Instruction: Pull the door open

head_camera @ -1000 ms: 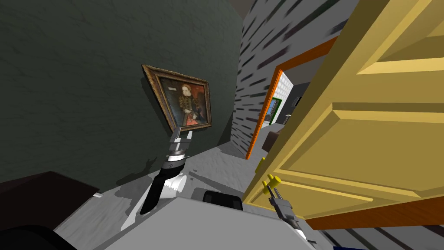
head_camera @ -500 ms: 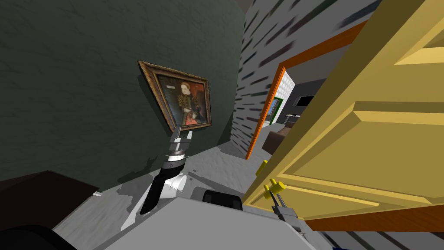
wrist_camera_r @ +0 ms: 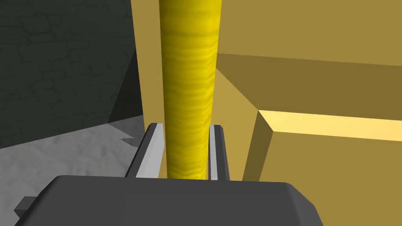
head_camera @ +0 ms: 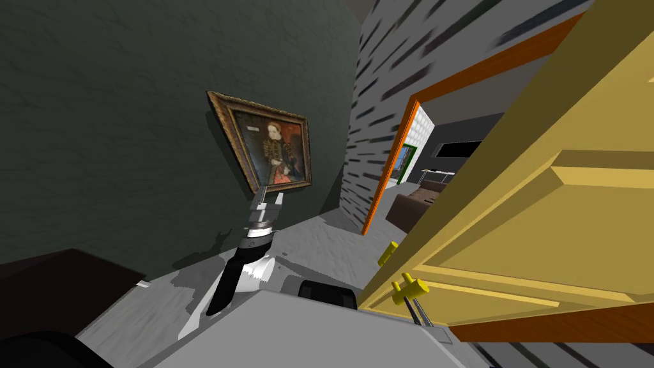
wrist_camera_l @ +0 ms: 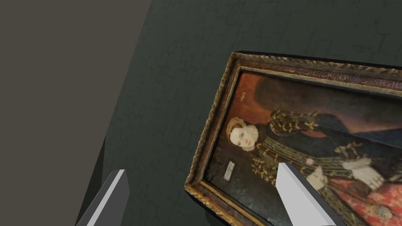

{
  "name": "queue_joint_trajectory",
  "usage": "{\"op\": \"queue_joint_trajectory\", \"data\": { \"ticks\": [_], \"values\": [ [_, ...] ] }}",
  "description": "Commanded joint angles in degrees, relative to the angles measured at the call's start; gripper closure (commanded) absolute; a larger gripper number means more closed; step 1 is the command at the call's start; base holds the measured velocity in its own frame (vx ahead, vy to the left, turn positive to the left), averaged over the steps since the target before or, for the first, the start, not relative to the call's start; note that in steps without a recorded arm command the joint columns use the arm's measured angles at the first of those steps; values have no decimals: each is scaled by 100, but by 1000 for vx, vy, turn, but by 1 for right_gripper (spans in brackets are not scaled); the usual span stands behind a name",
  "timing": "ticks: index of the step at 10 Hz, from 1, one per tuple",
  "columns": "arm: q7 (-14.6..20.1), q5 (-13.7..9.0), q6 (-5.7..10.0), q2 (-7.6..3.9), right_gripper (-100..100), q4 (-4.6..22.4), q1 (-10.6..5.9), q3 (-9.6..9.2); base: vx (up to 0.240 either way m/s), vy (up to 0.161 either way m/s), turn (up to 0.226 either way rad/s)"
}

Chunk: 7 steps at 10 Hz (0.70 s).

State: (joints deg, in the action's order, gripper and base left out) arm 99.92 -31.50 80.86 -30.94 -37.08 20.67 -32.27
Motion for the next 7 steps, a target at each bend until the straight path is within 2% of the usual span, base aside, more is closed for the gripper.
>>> {"op": "queue_joint_trajectory", "data": {
  "ticks": [1, 2, 3, 4, 7],
  "values": [
    [-48, 6, -18, -62, 100, -177, 187, -31, -1, -13, 0],
    [48, 84, 362, -27, 100, 151, 260, -146, 5, -32, 3],
    [48, 84, 392, -27, 100, 151, 260, -146, -3, -32, -7],
    [61, 103, 502, -21, -100, 154, 319, -175, -5, 28, -123],
    [137, 161, 842, -17, -100, 294, 446, -268, -3, 74, -122]
  ]
}}
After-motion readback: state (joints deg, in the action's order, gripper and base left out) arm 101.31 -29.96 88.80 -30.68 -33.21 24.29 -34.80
